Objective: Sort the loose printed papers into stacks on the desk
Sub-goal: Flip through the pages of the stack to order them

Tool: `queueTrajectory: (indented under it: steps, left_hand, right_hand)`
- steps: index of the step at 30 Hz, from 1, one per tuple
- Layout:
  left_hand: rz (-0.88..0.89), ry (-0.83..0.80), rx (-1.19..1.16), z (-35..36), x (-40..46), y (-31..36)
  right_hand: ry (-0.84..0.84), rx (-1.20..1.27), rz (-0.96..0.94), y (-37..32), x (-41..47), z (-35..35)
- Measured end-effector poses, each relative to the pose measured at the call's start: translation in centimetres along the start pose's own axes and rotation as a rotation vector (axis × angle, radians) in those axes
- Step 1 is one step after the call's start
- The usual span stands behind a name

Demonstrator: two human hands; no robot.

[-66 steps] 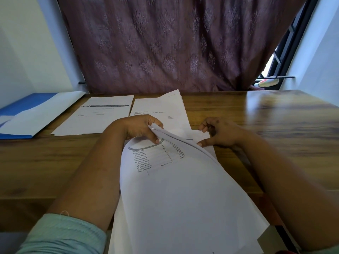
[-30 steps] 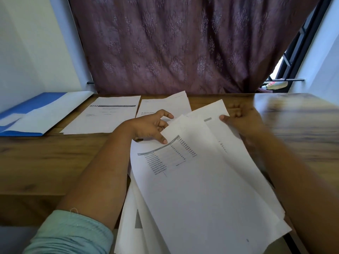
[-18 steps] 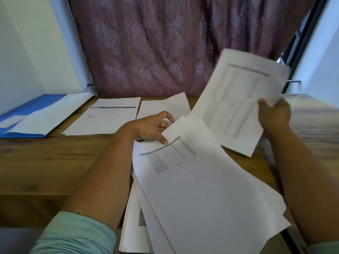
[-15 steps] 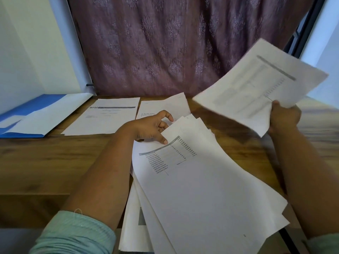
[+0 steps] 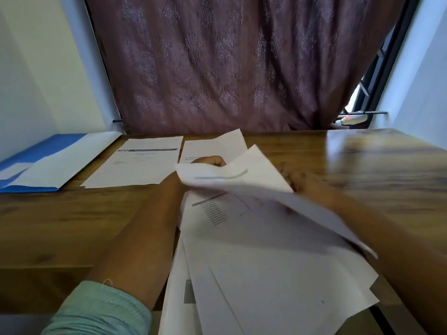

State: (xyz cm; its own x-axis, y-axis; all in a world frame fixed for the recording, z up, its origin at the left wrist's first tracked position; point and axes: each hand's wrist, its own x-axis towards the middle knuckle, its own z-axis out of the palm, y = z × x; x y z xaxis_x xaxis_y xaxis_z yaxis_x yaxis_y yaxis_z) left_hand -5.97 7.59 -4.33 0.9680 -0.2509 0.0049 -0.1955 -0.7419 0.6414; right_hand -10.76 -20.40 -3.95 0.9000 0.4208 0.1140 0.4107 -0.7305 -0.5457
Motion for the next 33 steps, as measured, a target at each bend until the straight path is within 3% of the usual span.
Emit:
queueTrajectory:
  steps: [3,10,15,20,25,29,33]
  left_hand:
    - [-0.010,0.004,-0.098,-0.2,0.0,-0.4]
    - [-0.020,0.023,0.098,-0.8,-1.4,0.1]
    - [-0.192,-0.033,0.117,-2.6,-3.1,0.6]
    - [-0.155,-0.019,-0.108,-3.5,-4.0,1.4]
    - [-0.079,-0.014,-0.558,-3.3,-4.4,2.5]
    - [0.000,-0.225,-0.462,-2.8,-3.9,2.7]
    - [0.188,-0.523,-0.430,-2.8,-3.8,1.9]
  right_hand:
    - [0.008,-0.104,-0.056,-0.3,-1.0,1.3]
    - [0.010,-0.163,0.005,0.6,-0.4,1.2]
    - [-0.046,-0.147,0.020,0.7,0.7,0.5]
    - [-0.063,-0.087,0.023,0.9,2.4,0.3]
    - [0.000,-0.062,0.092,0.1,4.1,0.3]
    - [-0.037,0.025,0.114,0.2,4.6,0.5]
    - [-0.091,0.518,0.069,1.7,4.2,0.4]
